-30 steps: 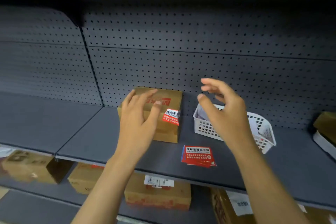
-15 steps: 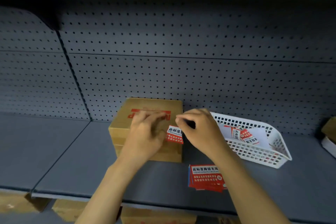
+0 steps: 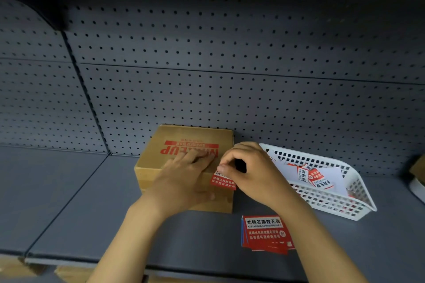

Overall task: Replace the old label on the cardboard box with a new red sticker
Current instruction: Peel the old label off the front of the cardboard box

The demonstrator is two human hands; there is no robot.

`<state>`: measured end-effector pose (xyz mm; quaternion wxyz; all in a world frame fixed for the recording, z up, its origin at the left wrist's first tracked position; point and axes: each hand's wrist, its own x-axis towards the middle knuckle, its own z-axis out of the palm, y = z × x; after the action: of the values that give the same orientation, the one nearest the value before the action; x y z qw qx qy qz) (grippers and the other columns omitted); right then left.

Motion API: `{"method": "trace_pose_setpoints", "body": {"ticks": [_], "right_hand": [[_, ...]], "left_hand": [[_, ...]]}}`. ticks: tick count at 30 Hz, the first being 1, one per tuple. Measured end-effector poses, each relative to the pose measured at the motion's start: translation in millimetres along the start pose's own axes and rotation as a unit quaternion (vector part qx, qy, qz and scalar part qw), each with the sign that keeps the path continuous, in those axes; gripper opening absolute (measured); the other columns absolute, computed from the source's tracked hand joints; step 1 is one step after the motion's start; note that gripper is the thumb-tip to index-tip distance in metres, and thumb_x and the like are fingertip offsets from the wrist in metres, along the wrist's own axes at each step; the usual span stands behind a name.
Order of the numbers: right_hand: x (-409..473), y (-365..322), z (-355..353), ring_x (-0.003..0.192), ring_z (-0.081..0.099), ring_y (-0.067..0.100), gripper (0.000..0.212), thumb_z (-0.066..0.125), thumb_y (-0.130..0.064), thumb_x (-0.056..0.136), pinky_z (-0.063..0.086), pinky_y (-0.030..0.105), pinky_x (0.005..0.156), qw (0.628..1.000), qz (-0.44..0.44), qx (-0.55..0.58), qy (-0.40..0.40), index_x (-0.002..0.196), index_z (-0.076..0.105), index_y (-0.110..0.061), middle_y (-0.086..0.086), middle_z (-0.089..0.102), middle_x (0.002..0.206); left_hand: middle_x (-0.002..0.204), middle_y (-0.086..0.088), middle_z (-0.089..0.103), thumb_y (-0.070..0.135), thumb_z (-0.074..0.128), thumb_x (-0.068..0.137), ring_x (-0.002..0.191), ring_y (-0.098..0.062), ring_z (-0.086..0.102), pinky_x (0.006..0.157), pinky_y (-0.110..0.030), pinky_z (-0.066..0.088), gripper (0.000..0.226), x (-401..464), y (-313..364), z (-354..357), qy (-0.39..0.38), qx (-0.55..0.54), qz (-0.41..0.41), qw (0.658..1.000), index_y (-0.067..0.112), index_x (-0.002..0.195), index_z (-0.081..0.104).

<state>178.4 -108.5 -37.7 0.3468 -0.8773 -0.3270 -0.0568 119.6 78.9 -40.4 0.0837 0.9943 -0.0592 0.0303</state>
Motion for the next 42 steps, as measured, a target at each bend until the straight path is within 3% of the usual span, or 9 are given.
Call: {"method": "trace_pose_setpoints", "body": {"ticks": [10, 16, 19, 24, 28, 33, 36, 39, 42], "right_hand": [[-12, 2, 0, 0.127, 0.043, -0.003, 0.01, 0.07, -0.026, 0.09, 0.025, 0.005, 0.096, 0.999, -0.004, 0.033, 0.011, 0.081, 0.068, -0.03, -0.017, 0.067, 0.099], [-22, 7, -2, 0.131, 0.038, -0.009, 0.022, 0.071, -0.027, 0.089, 0.025, 0.008, 0.103, 0.996, 0.0, 0.093, 0.02, 0.077, 0.062, -0.044, -0.025, 0.055, 0.108], [-24, 16, 0, 0.135, 0.037, -0.006, 0.021, 0.071, -0.023, 0.089, 0.032, 0.022, 0.11, 0.992, -0.015, 0.119, 0.025, 0.08, 0.066, -0.04, -0.01, 0.065, 0.11], [-31, 28, -2, 0.135, 0.043, 0.004, 0.032, 0.07, -0.013, 0.089, 0.036, 0.03, 0.111, 0.986, -0.042, 0.151, 0.054, 0.079, 0.063, -0.043, -0.017, 0.076, 0.098], [-35, 32, -3, 0.131, 0.05, 0.003, 0.02, 0.065, -0.011, 0.094, 0.042, 0.027, 0.106, 0.978, -0.028, 0.196, 0.066, 0.082, 0.068, -0.027, -0.016, 0.076, 0.103], [-38, 37, -40, 0.122, 0.063, 0.007, 0.012, 0.055, -0.019, 0.095, 0.045, 0.017, 0.101, 0.928, -0.003, 0.337, 0.157, 0.084, 0.059, -0.019, -0.013, 0.073, 0.119], [-39, 36, -51, 0.116, 0.064, 0.003, 0.011, 0.061, -0.017, 0.097, 0.045, 0.021, 0.101, 0.959, 0.02, 0.26, 0.112, 0.093, 0.069, -0.022, -0.014, 0.074, 0.113], [-45, 24, -38, 0.11, 0.062, -0.001, 0.014, 0.065, -0.045, 0.091, 0.044, 0.02, 0.094, 0.985, 0.05, 0.158, 0.045, 0.099, 0.072, -0.037, -0.017, 0.073, 0.104], [-51, 13, -20, 0.097, 0.064, -0.002, 0.035, 0.062, -0.068, 0.075, 0.049, 0.025, 0.083, 0.993, 0.081, 0.057, 0.064, 0.095, 0.07, -0.04, -0.021, 0.072, 0.09]], "left_hand": [[0.154, 0.017, 0.025, 0.07, 0.059, 0.078, 0.137, -0.013, 0.027, 0.109, -0.031, 0.026, 0.096, 0, -4, 0, -0.016, -0.02, 0.007, 1.0, 0.038, 0.156, 0.014], [0.144, 0.017, 0.033, 0.07, 0.06, 0.078, 0.129, -0.012, 0.03, 0.106, -0.031, 0.027, 0.092, 0, -2, 3, -0.001, -0.04, -0.002, 0.999, 0.041, 0.154, 0.018], [0.138, 0.018, 0.035, 0.068, 0.061, 0.078, 0.125, -0.011, 0.032, 0.107, -0.032, 0.026, 0.088, -1, -2, 5, 0.011, -0.053, -0.009, 0.998, 0.042, 0.151, 0.022], [0.13, 0.019, 0.035, 0.068, 0.06, 0.078, 0.119, -0.01, 0.031, 0.101, -0.029, 0.025, 0.083, 0, -2, 8, 0.023, -0.06, -0.013, 0.998, 0.043, 0.149, 0.025], [0.128, 0.021, 0.036, 0.067, 0.06, 0.079, 0.117, -0.007, 0.029, 0.099, -0.028, 0.024, 0.079, -1, -3, 7, 0.027, -0.093, -0.015, 0.995, 0.045, 0.147, 0.028], [0.124, 0.023, 0.035, 0.068, 0.059, 0.079, 0.113, -0.005, 0.028, 0.097, -0.028, 0.023, 0.077, -2, -1, 9, 0.029, -0.104, -0.016, 0.994, 0.047, 0.146, 0.028], [0.125, 0.025, 0.032, 0.07, 0.057, 0.08, 0.114, -0.004, 0.026, 0.095, -0.025, 0.02, 0.077, -1, 0, 8, 0.02, -0.111, -0.013, 0.993, 0.049, 0.148, 0.025], [0.126, 0.025, 0.031, 0.071, 0.053, 0.082, 0.115, -0.004, 0.025, 0.094, -0.024, 0.019, 0.076, -1, 0, 9, 0.02, -0.109, -0.015, 0.994, 0.05, 0.149, 0.024], [0.126, 0.025, 0.032, 0.07, 0.052, 0.083, 0.116, -0.004, 0.026, 0.097, -0.025, 0.02, 0.074, -1, 2, 9, 0.021, -0.103, -0.021, 0.994, 0.05, 0.149, 0.024]]}}
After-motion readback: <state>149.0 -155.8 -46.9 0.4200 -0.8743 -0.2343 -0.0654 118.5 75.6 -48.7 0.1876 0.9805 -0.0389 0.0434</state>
